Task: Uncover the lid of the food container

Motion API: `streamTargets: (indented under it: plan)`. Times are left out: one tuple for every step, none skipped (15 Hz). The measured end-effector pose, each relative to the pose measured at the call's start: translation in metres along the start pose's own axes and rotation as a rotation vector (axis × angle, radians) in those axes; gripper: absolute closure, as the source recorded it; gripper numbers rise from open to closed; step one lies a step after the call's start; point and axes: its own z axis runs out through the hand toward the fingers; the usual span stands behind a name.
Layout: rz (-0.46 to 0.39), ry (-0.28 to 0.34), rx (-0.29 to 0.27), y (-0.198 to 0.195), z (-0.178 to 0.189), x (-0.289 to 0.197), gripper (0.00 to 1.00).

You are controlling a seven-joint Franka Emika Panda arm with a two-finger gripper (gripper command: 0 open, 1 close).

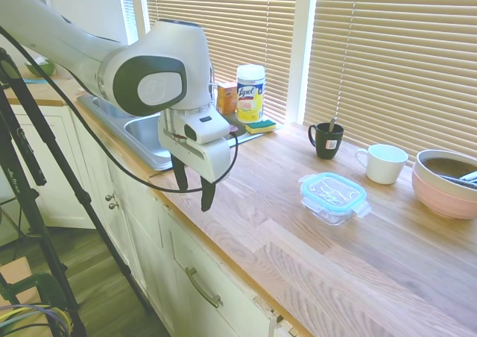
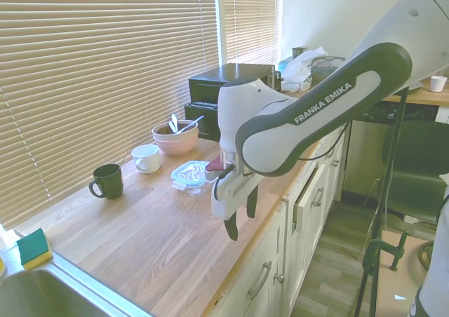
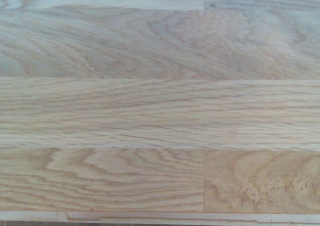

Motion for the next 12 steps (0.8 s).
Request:
streamTargets:
  plan:
    - [0.000, 0.000, 0.000, 0.000, 0.000, 0.000, 0.00]
    - [0.000, 0.006, 0.001, -0.001, 0.000, 0.001, 0.00]
    - [-0.010, 0.029, 0.002, -0.002, 0.000, 0.002, 0.00]
    - [-0.014, 0.061, 0.002, -0.004, -0.002, 0.003, 0.00]
    - [-0.013, 0.090, 0.005, -0.007, -0.004, 0.004, 0.00]
    - [-0.011, 0.116, 0.010, -0.010, -0.007, 0.005, 0.00]
    - [-0.008, 0.139, 0.013, -0.015, -0.012, 0.006, 0.00]
    - [-0.007, 0.170, 0.013, -0.022, -0.018, 0.010, 0.00]
    - [-0.007, 0.218, 0.009, -0.031, -0.023, 0.014, 0.00]
    - [-0.006, 0.273, 0.001, -0.042, -0.026, 0.017, 0.00]
    - [-0.008, 0.326, -0.010, -0.053, -0.028, 0.020, 0.00]
    - [-0.009, 0.374, -0.022, -0.064, -0.029, 0.023, 0.00]
